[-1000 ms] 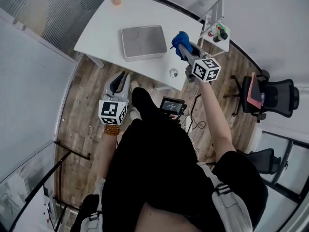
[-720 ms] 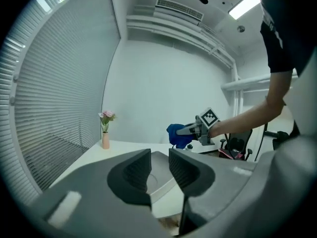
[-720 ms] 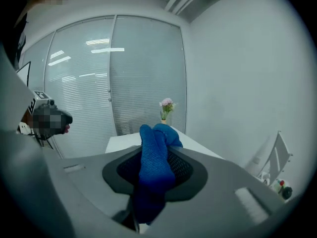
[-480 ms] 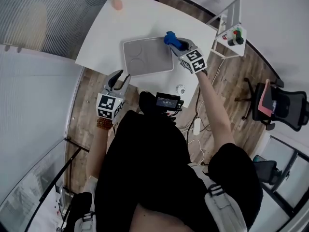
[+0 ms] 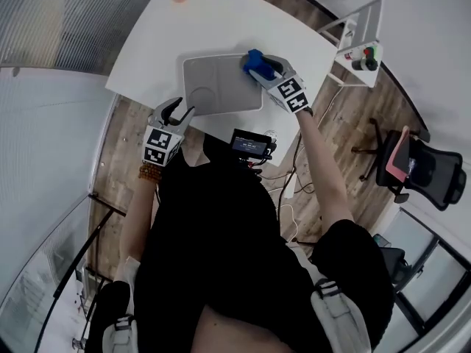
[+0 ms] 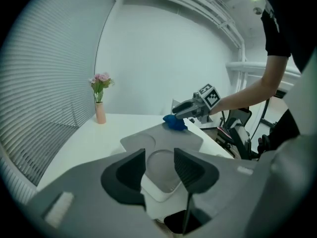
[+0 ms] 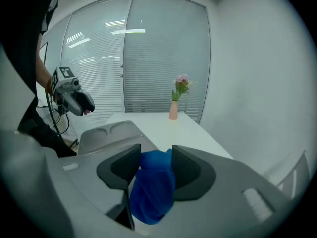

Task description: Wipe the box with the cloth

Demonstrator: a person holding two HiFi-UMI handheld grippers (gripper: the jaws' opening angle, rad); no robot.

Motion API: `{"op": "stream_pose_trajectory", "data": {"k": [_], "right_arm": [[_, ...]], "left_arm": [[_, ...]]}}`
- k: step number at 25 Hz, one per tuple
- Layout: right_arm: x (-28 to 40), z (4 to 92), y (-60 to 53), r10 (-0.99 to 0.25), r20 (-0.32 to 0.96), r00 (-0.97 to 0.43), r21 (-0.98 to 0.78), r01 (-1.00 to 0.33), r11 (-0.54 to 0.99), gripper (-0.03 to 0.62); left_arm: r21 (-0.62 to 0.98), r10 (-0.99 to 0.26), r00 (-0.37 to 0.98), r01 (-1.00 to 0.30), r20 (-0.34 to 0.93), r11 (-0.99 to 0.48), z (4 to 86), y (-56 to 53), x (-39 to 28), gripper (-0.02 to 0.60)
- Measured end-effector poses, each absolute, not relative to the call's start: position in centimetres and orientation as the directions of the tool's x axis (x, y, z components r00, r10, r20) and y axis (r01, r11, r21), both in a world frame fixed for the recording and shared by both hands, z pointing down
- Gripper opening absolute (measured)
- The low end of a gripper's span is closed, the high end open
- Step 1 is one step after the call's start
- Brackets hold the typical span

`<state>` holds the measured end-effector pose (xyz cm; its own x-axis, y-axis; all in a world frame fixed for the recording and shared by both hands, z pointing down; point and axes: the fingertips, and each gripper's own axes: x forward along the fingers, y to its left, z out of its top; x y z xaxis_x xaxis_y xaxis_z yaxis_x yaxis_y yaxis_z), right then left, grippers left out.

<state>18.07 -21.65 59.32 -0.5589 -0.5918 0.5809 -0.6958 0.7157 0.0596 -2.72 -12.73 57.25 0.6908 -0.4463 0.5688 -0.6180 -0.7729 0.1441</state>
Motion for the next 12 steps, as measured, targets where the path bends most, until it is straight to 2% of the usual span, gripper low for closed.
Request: {"op": "stream_pose_trajectory", "data": {"k": [1,3,4,7,9,12], "right_arm": [[18.2,59.8,-21.9,-0.588,0.590,-0.553,0.050,-0.702,0.711,0.212],[18.8,62.0,-22.7,-0.566,0.639,-0.522,0.038,-0.713,0.701,0.140],[19.0,63.1,-23.0,-0.555,0.663,-0.501,0.040,-0.717,0.696,0.103],[18.4,64.3,-23.6,-0.543,0.690,-0.479,0.051,-0.716,0.696,0.092],[17.5,63.5,-24.0,-0.556,0.667,-0.496,0.068,-0.703,0.708,0.123],[19.0,62.6,-24.4,-0.639,0.604,-0.477,0.023,-0.790,0.612,0.268]], "left_arm": [[0.145,-0.429,0.691,-0.607,0.582,-0.781,57.9,-12.8,-2.7,0.194],[0.138,-0.399,0.690,-0.583,0.605,-0.800,58.8,-12.8,-2.5,0.242],[0.134,-0.388,0.690,-0.574,0.611,-0.808,59.1,-12.8,-2.4,0.247],[0.148,-0.356,0.691,-0.556,0.629,-0.818,60.0,-12.8,-2.7,0.258],[0.151,-0.343,0.695,-0.545,0.632,-0.825,60.4,-13.0,-3.1,0.264],[0.160,-0.328,0.693,-0.539,0.642,-0.827,60.8,-12.9,-3.5,0.268]]}}
